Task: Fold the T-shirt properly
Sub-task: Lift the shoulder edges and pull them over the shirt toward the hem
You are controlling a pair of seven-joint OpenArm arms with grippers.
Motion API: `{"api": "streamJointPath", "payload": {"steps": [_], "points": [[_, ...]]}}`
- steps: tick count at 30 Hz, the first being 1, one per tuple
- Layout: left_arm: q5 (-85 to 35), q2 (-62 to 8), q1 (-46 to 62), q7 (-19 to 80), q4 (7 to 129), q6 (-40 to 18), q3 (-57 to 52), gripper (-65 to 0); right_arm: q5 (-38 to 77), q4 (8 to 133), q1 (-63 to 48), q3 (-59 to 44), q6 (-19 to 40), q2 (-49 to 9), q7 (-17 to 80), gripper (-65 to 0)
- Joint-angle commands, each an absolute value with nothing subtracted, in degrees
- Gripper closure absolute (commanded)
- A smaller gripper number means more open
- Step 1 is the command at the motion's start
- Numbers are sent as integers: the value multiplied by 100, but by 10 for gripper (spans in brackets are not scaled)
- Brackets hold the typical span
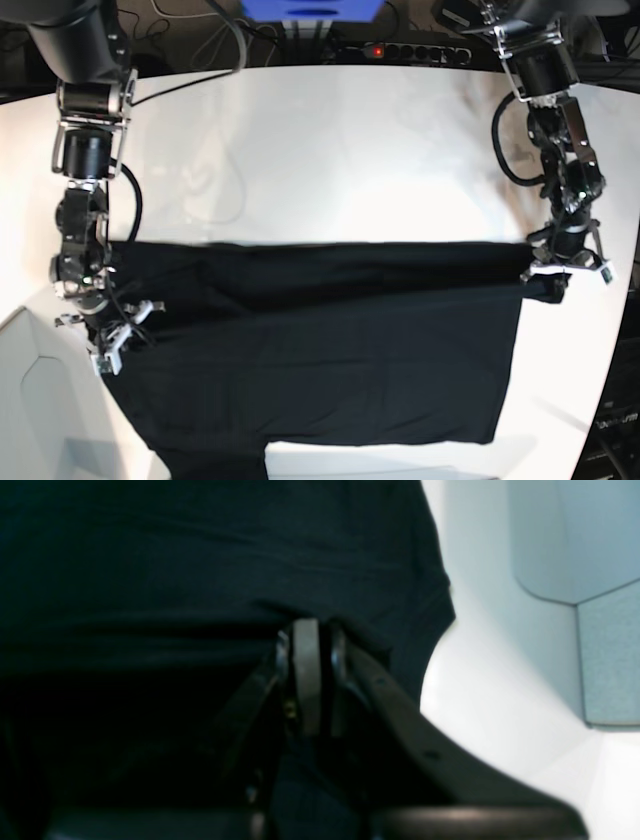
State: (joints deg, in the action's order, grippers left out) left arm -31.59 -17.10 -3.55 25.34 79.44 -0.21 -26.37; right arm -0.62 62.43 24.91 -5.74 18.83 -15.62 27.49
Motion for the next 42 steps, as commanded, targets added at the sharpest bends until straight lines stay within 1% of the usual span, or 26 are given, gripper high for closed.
{"api": "streamJointPath", "payload": {"steps": [1,4,11,13,17,20,21,23,25,27,29,30,32,34,39,42], "points": [[-3152,-1807,-514,2360,8031,-22,-2668,-1,-40,6290,2695,-602,1833,-1648,2510,0],[-3152,-1815,-602,2360,7811,-22,-2668,-1,-40,6132,2721,-602,1833,-1648,2360,0],[-3152,-1824,-954,2369,7310,-22,-2668,-3,-40,5982,2809,-602,1833,-1657,2352,-5],[-3152,-1815,-1059,2369,7222,-22,-2668,-4,-40,5982,2826,-602,1833,-1657,2352,-56],[-3152,-1815,-1297,2378,7055,-22,-2642,-5,-40,5991,2826,-602,1833,-1736,2352,-182],[-3152,-1921,-1429,2378,6862,-22,-2229,-8,-40,5991,2826,-602,1833,-1745,2352,-261],[-3152,-2009,-1455,2378,6800,-13,-2070,-22,-40,5991,2826,-602,1833,-1754,2352,-282],[-3152,-2088,-1481,2352,6721,-13,-1815,-74,-40,5991,2818,-602,1833,-1763,2352,-316],[-3152,-2097,-1481,2352,6721,13,-1692,-166,-40,5991,2800,-611,1833,-1771,2352,-334],[-3152,-2097,-1481,2352,6765,13,-1692,-265,-40,6000,2791,-629,1833,-1771,2352,-336],[-3152,-2097,-1464,2343,6809,13,-1692,-336,-40,6018,2791,-637,1833,-1771,2360,-336],[-3152,-2097,-1455,2343,6844,13,-1701,-356,-40,6026,2782,-637,1833,-1771,2360,-337],[-3160,-2105,-1385,2343,6879,13,-1727,-380,-40,6044,2721,-646,1833,-1789,2360,-339],[-3160,-2141,-1209,2343,6879,-13,-1930,-387,-40,6229,2642,-655,1833,-1842,2404,-340],[-3178,-2123,-901,2343,6782,-22,-2149,-389,-40,6923,2070,-655,1833,-1851,2396,-344],[-3178,-2114,-769,2343,6747,-22,-2149,-389,-40,7231,1763,-655,1833,-1851,2404,-372]]}}
